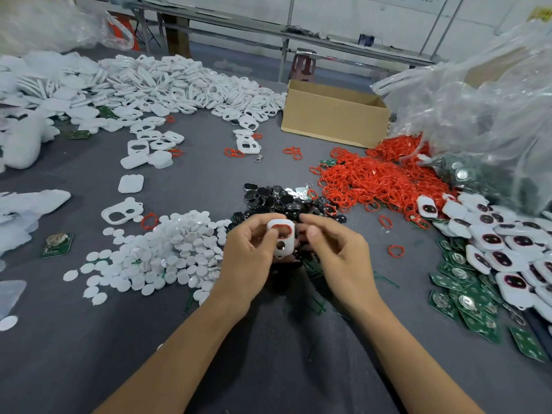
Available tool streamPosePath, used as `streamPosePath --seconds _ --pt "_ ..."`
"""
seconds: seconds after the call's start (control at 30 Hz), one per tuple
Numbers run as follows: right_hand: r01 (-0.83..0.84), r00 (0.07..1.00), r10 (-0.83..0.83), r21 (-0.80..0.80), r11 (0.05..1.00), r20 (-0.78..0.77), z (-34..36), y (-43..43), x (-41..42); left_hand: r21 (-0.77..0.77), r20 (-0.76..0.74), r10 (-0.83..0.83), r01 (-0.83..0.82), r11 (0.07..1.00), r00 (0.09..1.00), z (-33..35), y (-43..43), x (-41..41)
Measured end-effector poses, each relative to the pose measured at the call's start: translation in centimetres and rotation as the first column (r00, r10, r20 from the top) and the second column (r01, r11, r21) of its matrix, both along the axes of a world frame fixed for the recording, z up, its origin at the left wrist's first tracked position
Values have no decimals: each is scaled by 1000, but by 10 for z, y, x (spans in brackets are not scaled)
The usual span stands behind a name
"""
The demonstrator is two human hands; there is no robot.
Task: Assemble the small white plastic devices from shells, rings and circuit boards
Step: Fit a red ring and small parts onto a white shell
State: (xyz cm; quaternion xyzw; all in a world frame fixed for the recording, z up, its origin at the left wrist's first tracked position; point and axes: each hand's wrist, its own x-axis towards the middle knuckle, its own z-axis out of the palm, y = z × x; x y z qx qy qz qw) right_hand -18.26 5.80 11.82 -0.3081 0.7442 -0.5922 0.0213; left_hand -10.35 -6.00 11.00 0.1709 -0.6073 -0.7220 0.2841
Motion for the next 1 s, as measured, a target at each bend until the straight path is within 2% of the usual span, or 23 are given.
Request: streamPosePath --seconds 0.07,0.17,0.23,0.37,0.53,0.6,0.7,0.77,0.9,1.0 --pt "137 986 -135 8 991 -100 -1 5 -9 110 -6 20 -19 994 1000 1 -5 -1" --pt "311 932 -278 118 943 -232 -5 13 -21 137 1 4 -4 991 1000 1 -6 -1" --pt "320 929 -262 207 925 -263 -8 13 -25 136 2 4 -4 991 1000 1 -5 -1" --pt "222 935 -82 387 895 -346 -10 9 -28 160 -9 40 -38 986 999 1 -7 0" --pt "235 890 -74 313 920 -450 6 -10 -33 167 -5 58 -57 984 998 3 -6 0" --pt "318 860 -77 410 855 -505 14 -24 -40 168 -2 63 -61 984 998 3 -7 0" --pt "422 844 -39 619 662 -534 18 -43 -46 152 15 64 -66 986 998 3 -7 -1" --pt "434 847 -26 663 610 -531 17 -50 -47 143 27 58 -61 988 998 3 -7 -1" --pt "381 881 -61 626 681 -469 19 -53 -52 137 33 52 -57 989 998 4 -6 -1" --pt "358 871 -28 596 719 -490 17 -51 -51 143 31 57 -61 988 998 4 -6 -1"
